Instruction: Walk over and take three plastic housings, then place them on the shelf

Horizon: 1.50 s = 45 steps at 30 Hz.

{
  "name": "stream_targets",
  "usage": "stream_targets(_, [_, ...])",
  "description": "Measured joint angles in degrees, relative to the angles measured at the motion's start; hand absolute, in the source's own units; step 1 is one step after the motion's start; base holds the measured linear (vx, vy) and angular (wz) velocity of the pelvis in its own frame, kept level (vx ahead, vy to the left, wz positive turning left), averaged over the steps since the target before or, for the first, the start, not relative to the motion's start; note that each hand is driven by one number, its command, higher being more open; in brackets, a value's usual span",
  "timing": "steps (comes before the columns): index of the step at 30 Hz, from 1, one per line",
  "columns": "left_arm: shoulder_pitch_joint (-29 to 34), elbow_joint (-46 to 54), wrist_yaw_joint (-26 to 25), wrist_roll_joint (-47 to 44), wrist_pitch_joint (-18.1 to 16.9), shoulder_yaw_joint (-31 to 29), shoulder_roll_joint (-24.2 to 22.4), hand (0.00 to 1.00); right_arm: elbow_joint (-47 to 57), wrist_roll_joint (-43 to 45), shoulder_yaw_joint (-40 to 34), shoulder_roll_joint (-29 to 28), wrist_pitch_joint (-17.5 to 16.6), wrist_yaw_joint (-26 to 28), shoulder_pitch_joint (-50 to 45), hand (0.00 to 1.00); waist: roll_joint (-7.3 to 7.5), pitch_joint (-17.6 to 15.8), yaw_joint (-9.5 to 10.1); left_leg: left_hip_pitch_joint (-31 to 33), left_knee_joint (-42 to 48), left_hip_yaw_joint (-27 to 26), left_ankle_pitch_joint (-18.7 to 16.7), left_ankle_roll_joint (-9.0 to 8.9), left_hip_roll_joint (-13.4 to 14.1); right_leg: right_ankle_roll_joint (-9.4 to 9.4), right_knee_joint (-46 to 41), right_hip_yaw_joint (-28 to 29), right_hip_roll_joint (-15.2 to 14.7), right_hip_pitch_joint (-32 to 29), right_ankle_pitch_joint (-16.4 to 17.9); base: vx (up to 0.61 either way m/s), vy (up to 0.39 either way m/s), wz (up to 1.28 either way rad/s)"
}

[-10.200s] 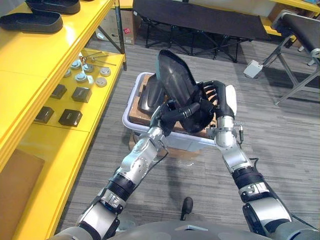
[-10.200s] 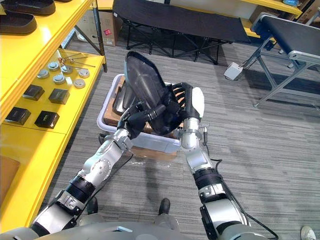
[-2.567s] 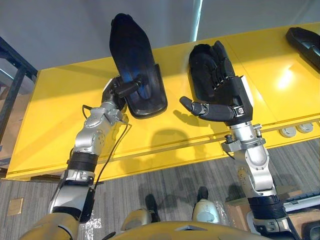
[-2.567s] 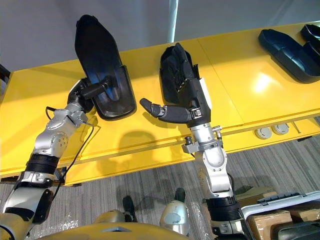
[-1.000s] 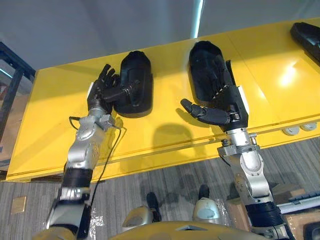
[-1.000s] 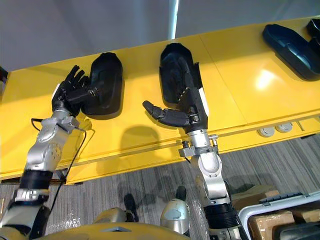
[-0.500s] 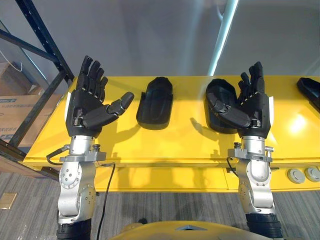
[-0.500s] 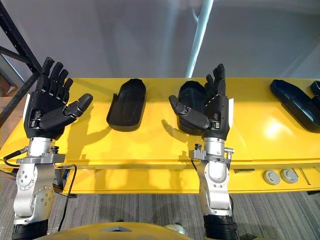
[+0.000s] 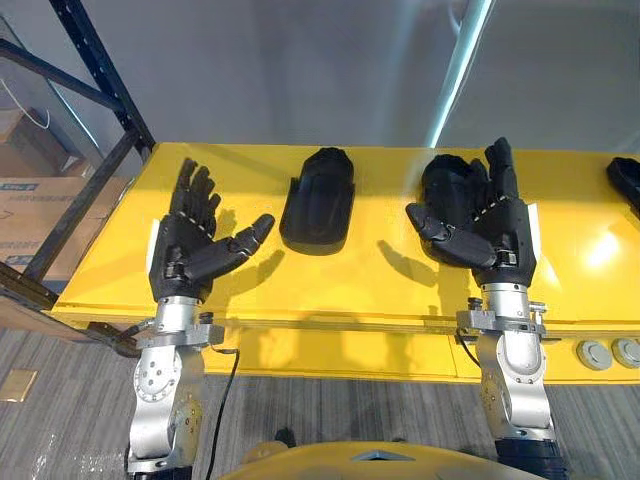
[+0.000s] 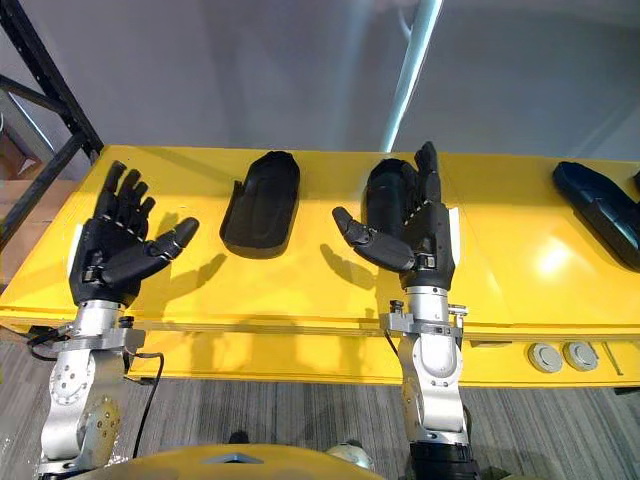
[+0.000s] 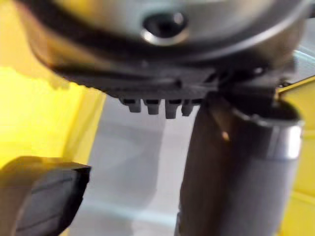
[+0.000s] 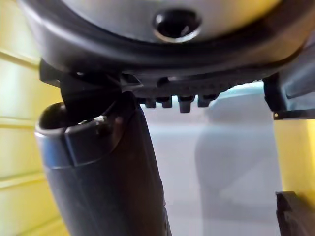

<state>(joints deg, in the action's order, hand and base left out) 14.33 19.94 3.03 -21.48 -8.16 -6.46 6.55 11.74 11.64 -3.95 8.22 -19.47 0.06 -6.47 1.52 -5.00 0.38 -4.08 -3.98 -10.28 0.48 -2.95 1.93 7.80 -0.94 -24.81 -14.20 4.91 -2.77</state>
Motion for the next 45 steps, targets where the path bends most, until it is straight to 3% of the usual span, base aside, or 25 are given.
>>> stream_targets(9, [1.3, -1.74, 2.9, 0.03, 3.1, 0.04, 0.3, 1.0, -0.81, 0.08, -1.49, 7.88, 0.56, 1.01, 7.63, 1.0, 0.22, -0.24, 1.0, 0.44, -0.8, 1.2, 1.52, 0.3, -0.13, 0.02, -0.27, -0.38, -0.04, -0.38, -0.03, 0.01, 0.001, 0.07])
stream_targets(17, [1.17, -3.87, 5.06, -0.56, 3.44, 2.21, 3.33, 1.0, -17.57, 7.43, -1.68, 13.02, 14.06, 5.85, 20.65, 1.0, 0.21, -1.73, 2.46, -0.35, -1.06, 1.72, 1.29, 0.17, -0.47, 0.11, -1.02, -0.38, -0.54, 0.51, -0.09, -0.02, 0.004, 0.03])
stream_targets(24, [-3.52, -4.12, 7.0, -1.67, 3.38, 3.95, 3.64, 1.0, -27.36, 9.41, 2.67, 14.71, 20.25, 8.54, 28.11, 1.0, -0.81, -3.13, 2.61, 1.27, -0.84, 3.67, 2.8, 0.61, -0.64, 0.16, -1.22, -1.96, -0.7, 0.06, -0.12, -0.02, -0.007, 0.15])
stream_targets(34, [-11.39, -4.25, 7.38, -3.46, 2.71, 5.95, 5.81, 1.0, -32.03, 9.39, 7.55, 17.03, 21.24, 14.64, 37.75, 1.0, -1.35, -5.62, 2.66, 2.19, -0.81, 4.5, 3.91, 1.05, -1.39, 0.19, -1.99, -2.13, -1.58, -0.89, -0.14, -0.02, 0.004, 0.05])
stream_targets(45, [-12.35, -5.84, 7.04, -3.4, 2.71, 7.36, 5.81, 1.0, -37.52, 9.39, 7.99, 17.05, 24.28, 13.51, 42.97, 1.0, -1.32, -5.82, 2.75, 2.02, -0.78, 5.11, 4.43, 1.01, -1.48, 0.21, -2.01, -2.33, -1.61, -0.53, -0.15, 0.0, -0.001, 0.02])
